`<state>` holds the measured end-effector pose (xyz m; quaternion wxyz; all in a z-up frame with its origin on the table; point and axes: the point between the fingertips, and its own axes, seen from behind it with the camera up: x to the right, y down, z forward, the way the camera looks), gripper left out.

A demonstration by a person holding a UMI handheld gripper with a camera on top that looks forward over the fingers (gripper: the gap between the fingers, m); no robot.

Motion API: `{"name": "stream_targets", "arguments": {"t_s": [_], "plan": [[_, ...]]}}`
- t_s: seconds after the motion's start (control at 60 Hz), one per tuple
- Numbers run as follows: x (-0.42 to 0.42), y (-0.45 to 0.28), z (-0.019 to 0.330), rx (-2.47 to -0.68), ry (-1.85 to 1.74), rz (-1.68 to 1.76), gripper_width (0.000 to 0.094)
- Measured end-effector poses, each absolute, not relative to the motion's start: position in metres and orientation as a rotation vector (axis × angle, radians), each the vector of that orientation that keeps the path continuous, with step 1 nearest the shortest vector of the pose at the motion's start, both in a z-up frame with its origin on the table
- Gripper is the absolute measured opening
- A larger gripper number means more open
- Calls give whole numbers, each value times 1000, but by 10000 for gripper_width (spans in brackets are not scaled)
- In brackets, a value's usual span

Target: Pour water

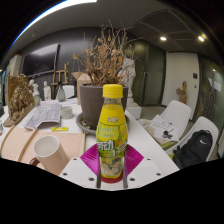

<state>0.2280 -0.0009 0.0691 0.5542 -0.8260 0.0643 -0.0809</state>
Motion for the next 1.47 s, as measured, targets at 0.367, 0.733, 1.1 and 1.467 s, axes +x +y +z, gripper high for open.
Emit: {"name": "stream_targets", "arguments": {"t_s": [0.367, 0.733, 1.1, 1.467], "plan": [[217, -48, 109, -1990, 255, -151, 860], [93, -223, 228, -1990, 149, -231, 864], [10, -349, 261, -1975, 50, -262, 858], [-8, -361, 277, -1944, 42, -262, 855]]}}
